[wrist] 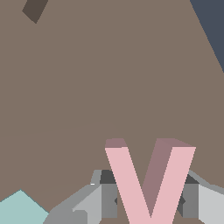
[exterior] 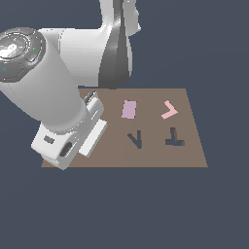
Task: Insert a designated object into the corresponding slot on a board.
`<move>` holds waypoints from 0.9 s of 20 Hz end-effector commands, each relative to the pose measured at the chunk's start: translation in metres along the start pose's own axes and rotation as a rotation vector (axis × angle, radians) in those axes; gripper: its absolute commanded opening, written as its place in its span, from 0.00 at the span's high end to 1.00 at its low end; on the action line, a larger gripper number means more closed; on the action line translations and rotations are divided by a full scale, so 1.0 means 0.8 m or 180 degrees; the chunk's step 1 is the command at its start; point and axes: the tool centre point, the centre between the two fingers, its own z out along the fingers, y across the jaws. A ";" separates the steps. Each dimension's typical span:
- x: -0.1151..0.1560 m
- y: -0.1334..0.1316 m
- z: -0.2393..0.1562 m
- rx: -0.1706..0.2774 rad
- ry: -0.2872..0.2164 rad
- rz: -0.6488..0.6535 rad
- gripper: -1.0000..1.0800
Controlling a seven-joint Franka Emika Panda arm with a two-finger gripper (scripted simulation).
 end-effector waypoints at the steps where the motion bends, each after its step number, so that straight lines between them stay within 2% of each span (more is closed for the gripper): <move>1: 0.000 0.000 0.000 0.0000 0.0000 0.0000 1.00; 10: 0.002 0.002 0.000 0.0000 -0.0001 -0.0089 1.00; 18: 0.013 0.010 -0.001 -0.0001 0.0000 -0.0481 1.00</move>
